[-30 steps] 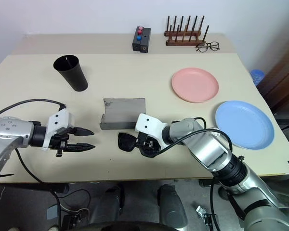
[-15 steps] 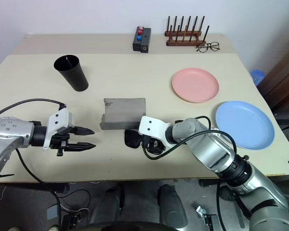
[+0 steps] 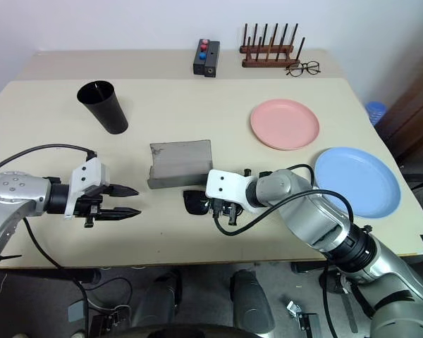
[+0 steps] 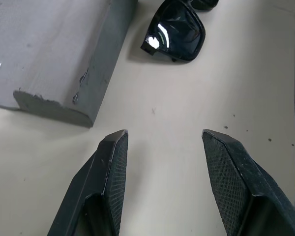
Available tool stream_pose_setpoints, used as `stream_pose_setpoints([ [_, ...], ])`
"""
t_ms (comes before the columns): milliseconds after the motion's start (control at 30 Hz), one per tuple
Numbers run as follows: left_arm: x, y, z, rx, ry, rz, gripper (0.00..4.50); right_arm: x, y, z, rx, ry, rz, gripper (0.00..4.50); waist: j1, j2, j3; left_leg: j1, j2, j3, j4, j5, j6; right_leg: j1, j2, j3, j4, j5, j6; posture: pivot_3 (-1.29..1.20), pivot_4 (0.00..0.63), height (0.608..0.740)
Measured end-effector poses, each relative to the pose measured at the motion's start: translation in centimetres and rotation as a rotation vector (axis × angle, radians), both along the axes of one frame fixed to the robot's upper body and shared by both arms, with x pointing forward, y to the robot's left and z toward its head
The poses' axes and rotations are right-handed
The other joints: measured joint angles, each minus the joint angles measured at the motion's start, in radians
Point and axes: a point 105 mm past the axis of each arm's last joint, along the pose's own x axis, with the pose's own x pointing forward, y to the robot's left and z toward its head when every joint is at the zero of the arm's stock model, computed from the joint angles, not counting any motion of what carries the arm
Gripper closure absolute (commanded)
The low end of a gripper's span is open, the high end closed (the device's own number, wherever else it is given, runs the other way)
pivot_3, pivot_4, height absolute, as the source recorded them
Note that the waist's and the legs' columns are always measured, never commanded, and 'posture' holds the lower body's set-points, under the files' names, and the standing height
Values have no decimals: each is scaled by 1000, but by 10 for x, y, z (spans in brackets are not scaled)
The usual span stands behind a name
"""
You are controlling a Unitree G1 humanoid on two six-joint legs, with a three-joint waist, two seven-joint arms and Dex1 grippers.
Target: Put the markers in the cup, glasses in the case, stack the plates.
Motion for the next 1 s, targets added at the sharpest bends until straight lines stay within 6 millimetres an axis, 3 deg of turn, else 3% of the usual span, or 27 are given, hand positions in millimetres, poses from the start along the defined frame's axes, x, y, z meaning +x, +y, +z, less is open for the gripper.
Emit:
stream_pose_setpoints([
  [300, 0, 1, -1, -1, -3, 5, 2057, -6, -1, 1, -5, 16, 50, 4482, 0, 0, 0, 0, 0, 0, 0, 0, 0, 0, 0, 0, 0, 0, 0, 0, 150, 738],
  [467, 9, 20, 5, -18, -42, 98, 2057, -4, 0, 27, 80, 12, 83, 4482, -3, 1, 0, 0, 0, 0, 0, 0, 0, -1, 0, 0, 0, 0, 0, 0, 150, 738],
  [600, 12, 32, 10, -86, -66, 164, 2057, 13, 11, 64, 152, -93, 86, 4482, -3, 1, 1, 0, 0, 0, -1, 0, 0, -2, 0, 0, 1, 0, 0, 0, 150, 738],
  [700, 9, 40, 8, -139, -68, 197, 2057, 30, 22, 76, 186, -153, 78, 4482, -4, 1, 1, 0, 0, 1, -1, 0, 0, -2, 0, 0, 0, 0, 0, 0, 150, 738],
  [1000, 4, 48, 2, -253, -110, 218, 2057, 88, 55, 68, 166, -266, 38, 4482, -4, 1, 1, 0, 0, 2, -2, 0, 0, -3, 0, 1, 1, 1, -1, 0, 150, 738],
])
